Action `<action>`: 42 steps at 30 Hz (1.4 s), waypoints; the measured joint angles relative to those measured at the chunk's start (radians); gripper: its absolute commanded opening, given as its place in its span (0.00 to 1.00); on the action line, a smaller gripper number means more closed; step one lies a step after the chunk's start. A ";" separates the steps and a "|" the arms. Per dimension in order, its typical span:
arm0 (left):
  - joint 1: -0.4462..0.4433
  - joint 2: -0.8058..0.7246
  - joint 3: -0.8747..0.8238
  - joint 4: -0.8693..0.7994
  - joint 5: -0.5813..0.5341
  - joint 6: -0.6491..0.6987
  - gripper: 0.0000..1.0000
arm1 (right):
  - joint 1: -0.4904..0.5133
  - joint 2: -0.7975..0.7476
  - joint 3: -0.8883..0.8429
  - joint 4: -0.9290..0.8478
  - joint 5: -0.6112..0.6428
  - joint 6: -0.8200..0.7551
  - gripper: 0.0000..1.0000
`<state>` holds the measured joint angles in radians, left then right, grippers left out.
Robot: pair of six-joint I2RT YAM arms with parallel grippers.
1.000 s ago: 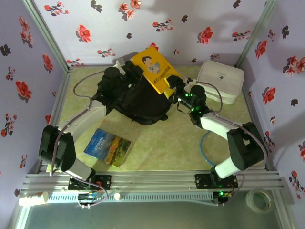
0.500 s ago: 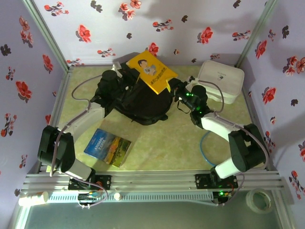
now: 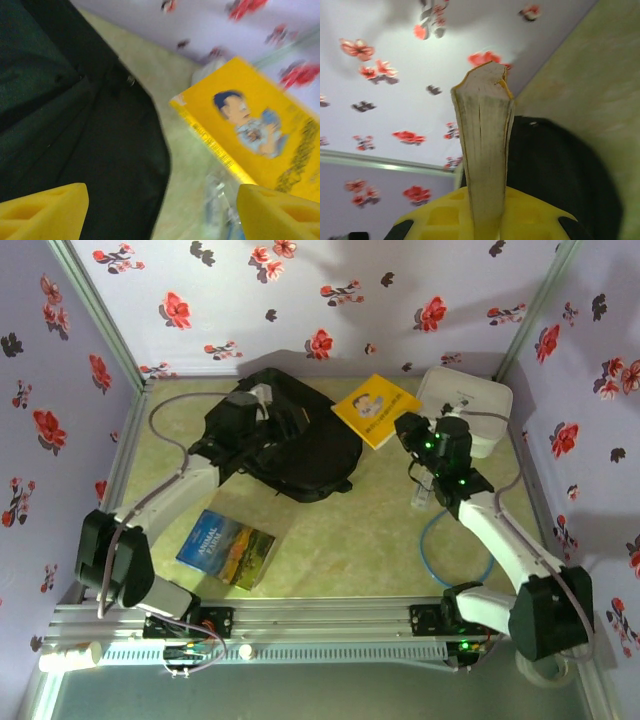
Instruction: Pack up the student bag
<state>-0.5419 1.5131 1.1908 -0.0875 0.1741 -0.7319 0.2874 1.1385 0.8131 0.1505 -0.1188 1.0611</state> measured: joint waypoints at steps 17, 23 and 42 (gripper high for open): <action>-0.251 0.557 0.560 -0.491 -0.061 0.476 0.56 | -0.072 -0.159 -0.001 -0.356 0.105 -0.145 0.00; -0.250 0.663 0.670 -0.561 -0.080 0.519 0.40 | -0.073 -0.164 -0.013 -0.372 0.105 -0.145 0.00; -0.219 0.704 0.720 -0.606 -0.051 0.508 0.00 | -0.074 -0.164 -0.028 -0.373 0.104 -0.141 0.00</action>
<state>-0.7609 2.2169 1.9110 -0.6933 0.1230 -0.2241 0.2138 0.9741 0.7849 -0.2222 -0.0147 0.9199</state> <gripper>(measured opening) 0.044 0.108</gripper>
